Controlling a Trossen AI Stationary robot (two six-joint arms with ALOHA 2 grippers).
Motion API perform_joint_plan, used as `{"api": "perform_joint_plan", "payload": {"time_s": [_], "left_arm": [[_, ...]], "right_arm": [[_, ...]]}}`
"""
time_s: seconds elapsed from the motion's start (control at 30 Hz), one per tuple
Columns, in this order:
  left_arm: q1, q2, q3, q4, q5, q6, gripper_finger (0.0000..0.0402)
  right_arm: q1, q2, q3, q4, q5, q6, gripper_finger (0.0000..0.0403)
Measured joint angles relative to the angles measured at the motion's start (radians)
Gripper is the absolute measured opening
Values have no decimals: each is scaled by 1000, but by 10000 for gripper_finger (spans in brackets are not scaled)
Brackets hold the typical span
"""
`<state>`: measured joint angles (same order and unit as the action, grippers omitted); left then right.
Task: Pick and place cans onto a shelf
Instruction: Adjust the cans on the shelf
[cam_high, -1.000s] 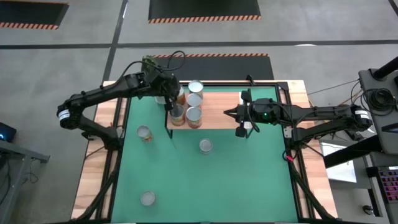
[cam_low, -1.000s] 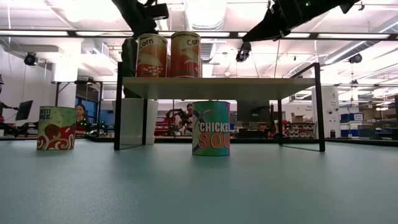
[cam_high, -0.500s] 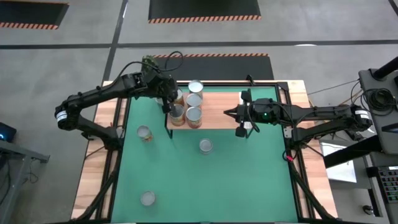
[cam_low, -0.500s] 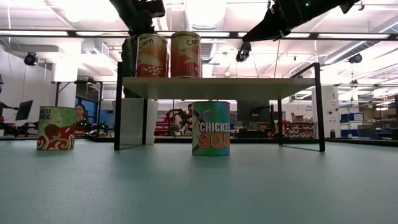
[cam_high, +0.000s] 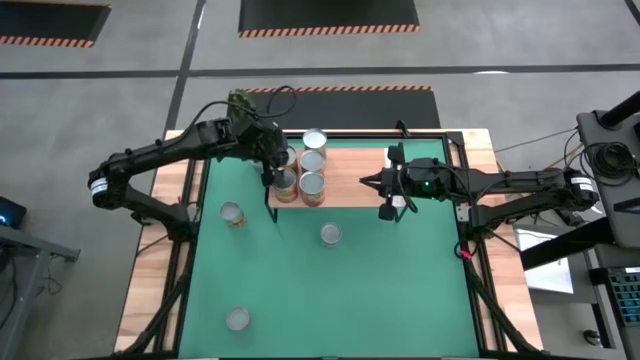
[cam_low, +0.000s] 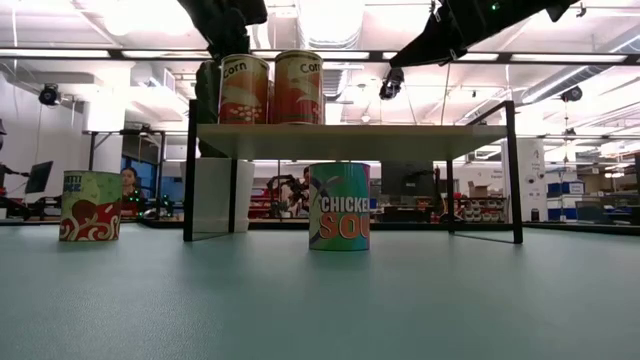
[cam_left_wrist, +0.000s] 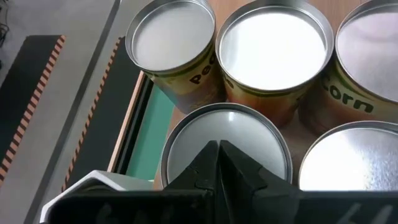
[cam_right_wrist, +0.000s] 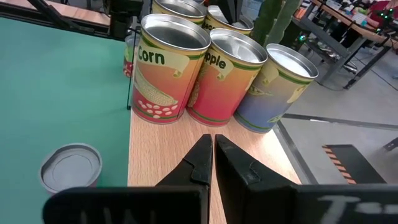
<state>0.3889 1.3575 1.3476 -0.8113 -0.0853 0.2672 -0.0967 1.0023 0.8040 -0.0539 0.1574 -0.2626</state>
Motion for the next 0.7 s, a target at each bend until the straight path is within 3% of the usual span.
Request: {"api": "perform_joint_plan", "payload": {"time_s": [0.47, 0.7], "left_arm": [[-2, -1, 70, -50, 0, -27, 0], [-52, -24, 109, -47, -1, -123, 0]], "right_arm": [[0, 0, 0, 1, 0, -4, 9], [0, 0, 0, 1, 0, -3, 9]]}}
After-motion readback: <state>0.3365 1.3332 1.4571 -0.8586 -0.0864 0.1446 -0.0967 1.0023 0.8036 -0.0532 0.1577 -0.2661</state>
